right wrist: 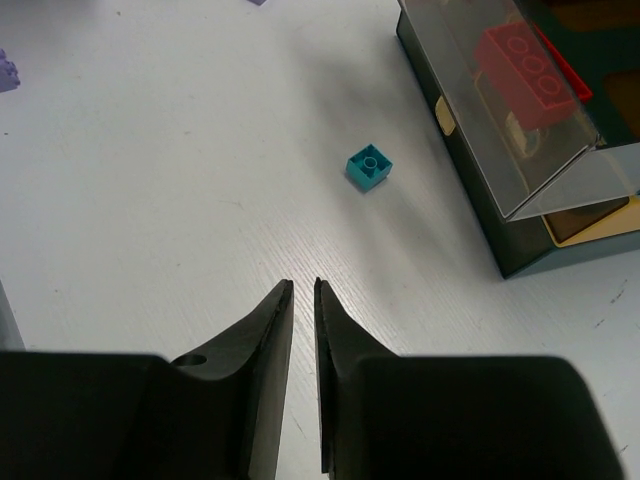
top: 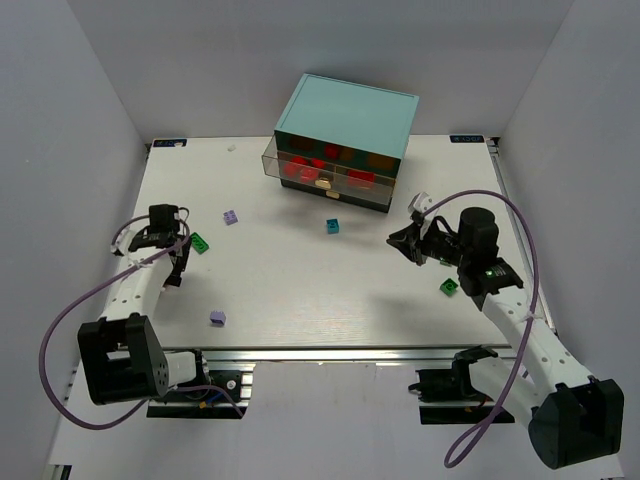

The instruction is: Sort the legos into containers by color

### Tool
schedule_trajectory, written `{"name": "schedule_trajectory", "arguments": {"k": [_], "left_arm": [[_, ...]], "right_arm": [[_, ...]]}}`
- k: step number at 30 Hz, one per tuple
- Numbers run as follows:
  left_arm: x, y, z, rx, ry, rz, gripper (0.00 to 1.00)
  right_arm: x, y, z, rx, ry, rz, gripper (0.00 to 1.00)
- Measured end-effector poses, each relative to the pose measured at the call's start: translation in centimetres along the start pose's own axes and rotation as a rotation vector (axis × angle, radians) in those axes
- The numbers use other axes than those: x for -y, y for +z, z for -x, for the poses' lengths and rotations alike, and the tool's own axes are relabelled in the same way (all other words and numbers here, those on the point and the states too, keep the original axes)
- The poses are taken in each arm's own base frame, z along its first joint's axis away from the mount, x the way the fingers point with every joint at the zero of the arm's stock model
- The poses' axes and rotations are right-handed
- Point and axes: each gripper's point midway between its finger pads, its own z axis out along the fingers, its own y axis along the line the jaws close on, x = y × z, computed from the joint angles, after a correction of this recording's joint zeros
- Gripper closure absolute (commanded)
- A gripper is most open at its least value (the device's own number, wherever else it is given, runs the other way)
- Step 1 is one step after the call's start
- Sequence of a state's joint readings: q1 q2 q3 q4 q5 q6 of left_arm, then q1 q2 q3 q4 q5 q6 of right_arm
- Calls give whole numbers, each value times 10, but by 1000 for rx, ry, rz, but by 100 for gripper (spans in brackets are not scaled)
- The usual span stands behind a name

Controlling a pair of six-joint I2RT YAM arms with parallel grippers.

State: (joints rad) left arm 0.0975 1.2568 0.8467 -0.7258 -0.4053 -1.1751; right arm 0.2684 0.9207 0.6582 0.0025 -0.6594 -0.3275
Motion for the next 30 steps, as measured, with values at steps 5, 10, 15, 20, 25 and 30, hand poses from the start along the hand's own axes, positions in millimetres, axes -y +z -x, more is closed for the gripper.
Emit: {"name": "schedule_trajectory", "arguments": {"k": [5,10,15,20,25,30], "left_arm": [[-13,14,20,50,-164,64,29],[-32,39,29,90,-244,174,31],[-52,56,36,124,-308,245,31],[-57,67,46,146,-362,255,31],[-60,81,43,136,-373,278,31],[-61,90,43,133,-392,274,38]], "right_arm": [[4,4,-9,-26,7,-3,80],[12,6,-19,-55,13,-27,80],[21,5,-26,-78,18,-55,79],[26,4,-31,-89,23,-70,80],[30,4,-36,-102,36,-77,80],[31,4,-38,-105,40,-83,80]]}}
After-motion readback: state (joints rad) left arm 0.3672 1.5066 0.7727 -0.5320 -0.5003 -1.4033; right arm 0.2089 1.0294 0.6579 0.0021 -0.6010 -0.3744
